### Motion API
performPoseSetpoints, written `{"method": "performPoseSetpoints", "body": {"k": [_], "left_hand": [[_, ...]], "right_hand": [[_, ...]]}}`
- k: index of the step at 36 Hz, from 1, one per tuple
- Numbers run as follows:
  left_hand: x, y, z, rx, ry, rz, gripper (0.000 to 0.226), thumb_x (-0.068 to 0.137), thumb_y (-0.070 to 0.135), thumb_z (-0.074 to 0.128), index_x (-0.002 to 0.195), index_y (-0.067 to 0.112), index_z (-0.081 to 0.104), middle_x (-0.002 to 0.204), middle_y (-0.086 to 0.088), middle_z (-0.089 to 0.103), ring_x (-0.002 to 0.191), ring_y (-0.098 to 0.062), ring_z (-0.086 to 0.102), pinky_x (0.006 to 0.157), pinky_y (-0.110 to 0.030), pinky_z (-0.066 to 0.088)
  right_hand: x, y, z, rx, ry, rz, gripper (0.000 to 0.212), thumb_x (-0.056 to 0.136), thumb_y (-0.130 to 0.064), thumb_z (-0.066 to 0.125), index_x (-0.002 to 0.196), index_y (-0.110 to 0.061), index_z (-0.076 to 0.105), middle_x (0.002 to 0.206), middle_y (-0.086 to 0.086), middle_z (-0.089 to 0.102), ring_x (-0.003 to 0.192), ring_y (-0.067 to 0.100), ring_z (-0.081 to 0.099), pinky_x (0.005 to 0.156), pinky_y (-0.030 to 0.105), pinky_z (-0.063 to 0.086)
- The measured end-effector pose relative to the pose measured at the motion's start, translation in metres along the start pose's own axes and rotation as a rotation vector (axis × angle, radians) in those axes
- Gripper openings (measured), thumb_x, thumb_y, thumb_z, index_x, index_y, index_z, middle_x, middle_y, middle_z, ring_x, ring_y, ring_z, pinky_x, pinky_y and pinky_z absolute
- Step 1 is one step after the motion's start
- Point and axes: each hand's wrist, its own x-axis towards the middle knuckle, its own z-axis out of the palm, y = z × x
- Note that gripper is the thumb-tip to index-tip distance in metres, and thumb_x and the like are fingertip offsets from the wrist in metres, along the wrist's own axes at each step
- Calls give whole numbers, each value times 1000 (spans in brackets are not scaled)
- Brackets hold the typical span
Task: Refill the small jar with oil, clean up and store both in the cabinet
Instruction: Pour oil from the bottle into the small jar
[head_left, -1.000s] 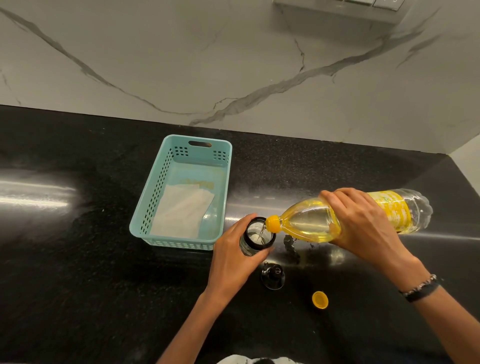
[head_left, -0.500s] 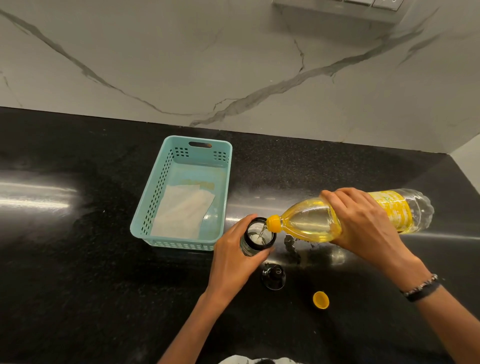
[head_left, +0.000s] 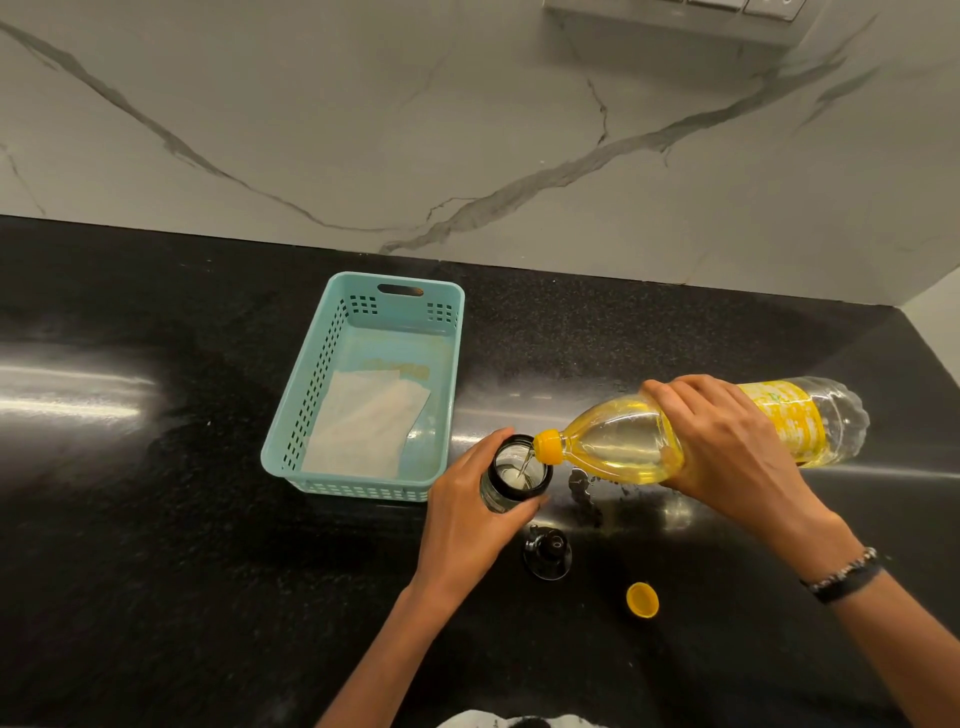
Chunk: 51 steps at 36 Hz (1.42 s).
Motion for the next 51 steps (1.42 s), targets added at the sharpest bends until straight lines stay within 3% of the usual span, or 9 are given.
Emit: {"method": "performPoseSetpoints", "body": {"k": [16,35,51], "left_hand": [[0,-2,1,6,-1,-13,65,70,29,84,128,25,56,114,18,62,109,8,56,90,-7,44],[1,3,-1,-11,10,35,62,71,23,83,120,40,50,105,32,56,103,14,55,86,-3,41],[1,3,0,-6,10,51,59,72,25,83,120,37,51,104,31,57,102,13,55,84,-3,42]], "right_hand": [[-1,0,0,-2,-15,2,86,46,-27,94,119,0,60,104,13,67,98,31,62,85,40,51],[0,0,-1,-6,-6,1,85,45,-30,94,118,0,61,103,14,68,97,32,63,84,40,52],[0,0,-2,-12,-5,0,89,41,-30,95,117,1,61,103,16,68,96,33,64,82,41,53]]}}
